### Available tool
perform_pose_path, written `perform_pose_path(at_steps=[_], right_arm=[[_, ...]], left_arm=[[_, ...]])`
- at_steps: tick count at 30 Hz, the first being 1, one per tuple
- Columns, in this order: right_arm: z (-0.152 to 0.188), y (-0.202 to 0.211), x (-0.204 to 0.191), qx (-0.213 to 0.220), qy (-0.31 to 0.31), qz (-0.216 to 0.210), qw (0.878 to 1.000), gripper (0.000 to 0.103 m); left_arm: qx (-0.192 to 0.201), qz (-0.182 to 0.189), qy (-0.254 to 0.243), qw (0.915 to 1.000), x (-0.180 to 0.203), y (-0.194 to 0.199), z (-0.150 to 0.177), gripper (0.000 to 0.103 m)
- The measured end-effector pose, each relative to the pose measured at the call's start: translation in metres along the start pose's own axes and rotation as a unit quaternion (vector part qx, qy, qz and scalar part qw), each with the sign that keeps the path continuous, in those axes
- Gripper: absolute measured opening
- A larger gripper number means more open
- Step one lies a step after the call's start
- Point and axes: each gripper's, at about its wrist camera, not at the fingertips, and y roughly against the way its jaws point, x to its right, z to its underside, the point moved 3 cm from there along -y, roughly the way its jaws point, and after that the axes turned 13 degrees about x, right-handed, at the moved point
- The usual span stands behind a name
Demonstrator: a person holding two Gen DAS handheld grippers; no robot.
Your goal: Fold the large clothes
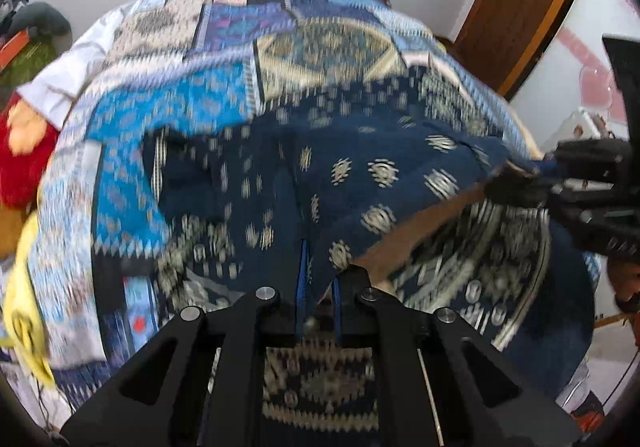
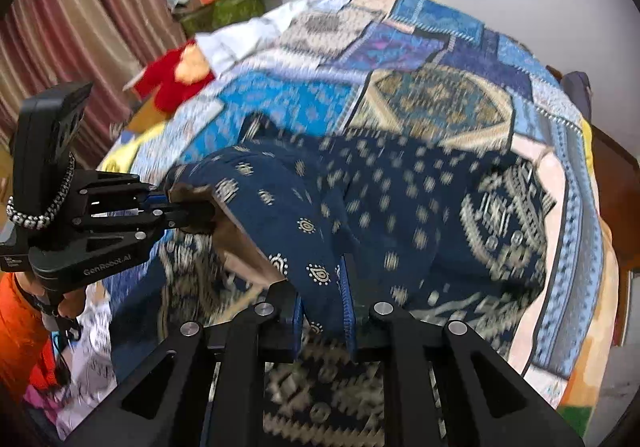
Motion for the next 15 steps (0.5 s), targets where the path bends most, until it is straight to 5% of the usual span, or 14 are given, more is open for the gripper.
perform_pose_path(at_steps=[5,11,15], right_arm=[[0.030,-0.003,-0.007,-0.048,0.028,0.036,0.998,0.013],[0.061,0.002,0.000,-0.063,0.041,0.061,0.995,0.013],[0.068,0.014,0.003,-0.057,0.035,0.060,0.996,0.013]], left_arm=[[-0.034,0.000,0.006,0.9994,0.001,0.001,0.044,0.032],[-0.055,-0.030,0.001,0.9981,-0.009,0.012,0.076,0.033],[-0.041,-0.054,0.010,0.9976,-0.025,0.025,0.066,0.033]])
